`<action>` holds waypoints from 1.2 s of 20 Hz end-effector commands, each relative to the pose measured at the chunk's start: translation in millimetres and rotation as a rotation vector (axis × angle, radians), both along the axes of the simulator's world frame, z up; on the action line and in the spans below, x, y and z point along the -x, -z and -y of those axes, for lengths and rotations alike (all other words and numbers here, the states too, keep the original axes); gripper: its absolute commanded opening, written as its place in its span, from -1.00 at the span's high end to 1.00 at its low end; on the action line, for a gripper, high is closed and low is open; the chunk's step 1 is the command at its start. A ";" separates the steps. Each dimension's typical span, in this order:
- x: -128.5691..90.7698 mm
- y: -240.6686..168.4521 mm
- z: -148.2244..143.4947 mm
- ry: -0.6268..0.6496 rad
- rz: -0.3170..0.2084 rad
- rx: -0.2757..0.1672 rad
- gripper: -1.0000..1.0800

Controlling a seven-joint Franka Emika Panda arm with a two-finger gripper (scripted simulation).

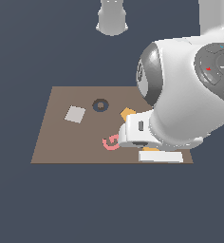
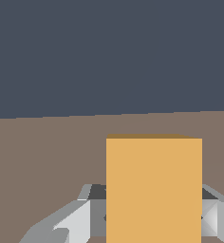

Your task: Insert a designated object into the corresponding slot on a board.

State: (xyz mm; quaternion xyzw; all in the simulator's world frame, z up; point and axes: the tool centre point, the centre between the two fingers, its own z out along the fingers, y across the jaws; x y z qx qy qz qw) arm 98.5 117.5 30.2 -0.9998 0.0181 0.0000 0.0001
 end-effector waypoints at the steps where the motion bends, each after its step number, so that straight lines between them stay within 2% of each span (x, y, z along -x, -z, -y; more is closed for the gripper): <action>1: 1.2 -0.2 0.2 0.006 0.000 0.000 1.00; 11: 22.4 -1.9 -1.9 0.094 0.000 0.000 1.00; 24: 82.7 -6.9 -20.5 0.359 -0.001 0.000 1.00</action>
